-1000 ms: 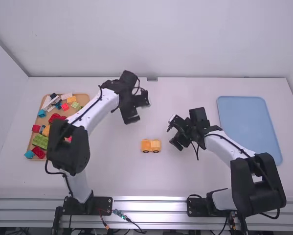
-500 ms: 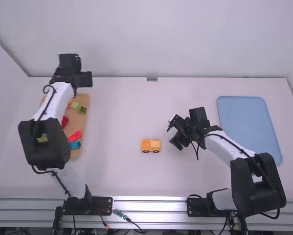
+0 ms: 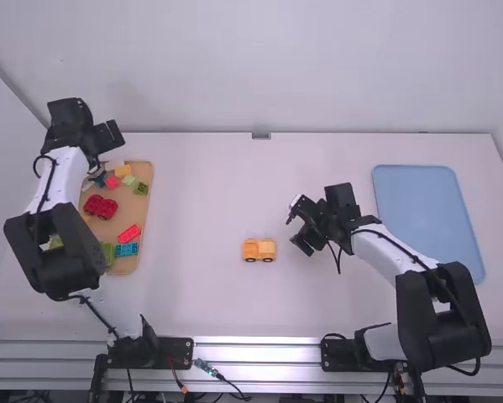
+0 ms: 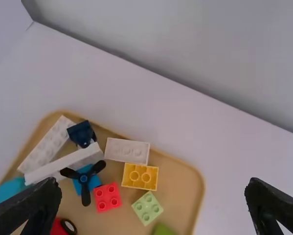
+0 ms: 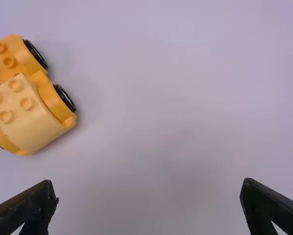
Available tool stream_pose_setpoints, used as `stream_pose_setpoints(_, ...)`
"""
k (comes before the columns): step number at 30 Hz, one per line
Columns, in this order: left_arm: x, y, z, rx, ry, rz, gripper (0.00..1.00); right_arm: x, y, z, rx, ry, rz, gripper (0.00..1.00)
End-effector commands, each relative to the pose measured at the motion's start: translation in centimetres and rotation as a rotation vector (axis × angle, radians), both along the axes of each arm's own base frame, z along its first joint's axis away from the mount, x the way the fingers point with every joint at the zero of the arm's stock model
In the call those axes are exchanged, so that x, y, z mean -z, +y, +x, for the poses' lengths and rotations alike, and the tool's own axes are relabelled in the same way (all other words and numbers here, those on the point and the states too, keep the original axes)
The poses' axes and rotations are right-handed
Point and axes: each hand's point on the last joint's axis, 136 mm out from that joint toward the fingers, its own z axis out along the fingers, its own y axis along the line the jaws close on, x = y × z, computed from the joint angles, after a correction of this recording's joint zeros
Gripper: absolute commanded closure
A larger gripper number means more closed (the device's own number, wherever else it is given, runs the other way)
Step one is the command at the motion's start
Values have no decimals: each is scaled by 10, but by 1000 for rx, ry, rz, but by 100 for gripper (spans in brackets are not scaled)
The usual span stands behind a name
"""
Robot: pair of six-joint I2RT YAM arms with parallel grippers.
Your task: Assemble lego blocks to make yellow taxi
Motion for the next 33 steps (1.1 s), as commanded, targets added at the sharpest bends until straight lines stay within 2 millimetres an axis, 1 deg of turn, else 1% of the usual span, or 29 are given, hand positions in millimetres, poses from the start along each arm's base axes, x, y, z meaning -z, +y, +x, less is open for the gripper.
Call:
stream_pose_setpoints(1,-22,-10,9,44,-48,2,1,-11,3,5,-1,-29,12,1)
stream_pose_setpoints(3,-27,-13,13,60,-63,15,1,-10,1,5,4,-26,3,1)
stream_pose_setpoints(6,-38,-10,19,51,-108,28,1,-8,-1,4,11,-19,-11,1)
stream_pose_setpoints(10,-47,-7,21,45,-125,35,1,-8,-1,4,10,-20,-11,1)
stream_pose_setpoints(13,-47,-8,20,44,-109,29,1,-8,-1,5,11,-24,-10,1)
stream_pose_setpoints(15,-42,-13,20,50,-80,21,1,-9,-1,6,12,-31,-8,1)
stream_pose_setpoints(17,-37,-12,19,47,-58,15,1,-10,0,7,11,-35,-6,1)
stream_pose_setpoints(19,-25,-14,16,52,0,-15,1,-12,0,10,13,-50,-5,1)
stream_pose_setpoints(20,-15,-12,14,47,41,-31,1,-12,0,10,12,-53,-4,1)
stream_pose_setpoints(22,-3,-12,16,49,81,-47,1,-12,0,10,12,-53,-4,1)
stream_pose_setpoints(23,3,-13,20,53,98,-54,1,-12,0,10,13,-52,-5,1)
stream_pose_setpoints(24,17,-15,28,61,133,-67,1,-12,0,10,12,-51,-5,1)
stream_pose_setpoints(25,19,-16,29,62,138,-69,1,-12,0,10,12,-51,-5,1)
stream_pose_setpoints(27,43,-19,42,75,212,-96,1,-13,0,11,12,-57,-3,1)
stream_pose_setpoints(28,47,-19,45,76,226,-101,1,-13,0,12,13,-61,-2,1)
stream_pose_setpoints(29,61,-19,51,80,266,-115,1,-14,1,14,13,-71,2,1)
stream_pose_setpoints(30,61,-19,51,80,266,-115,1,-14,1,14,13,-71,2,1)
stream_pose_setpoints(31,73,-19,55,81,298,-128,1,-15,2,15,11,-77,6,1)
stream_pose_setpoints(32,84,-16,52,73,341,-146,1,-16,3,16,9,-81,11,1)
stream_pose_setpoints(33,90,-14,49,66,370,-161,1,-17,4,16,14,-81,16,1)
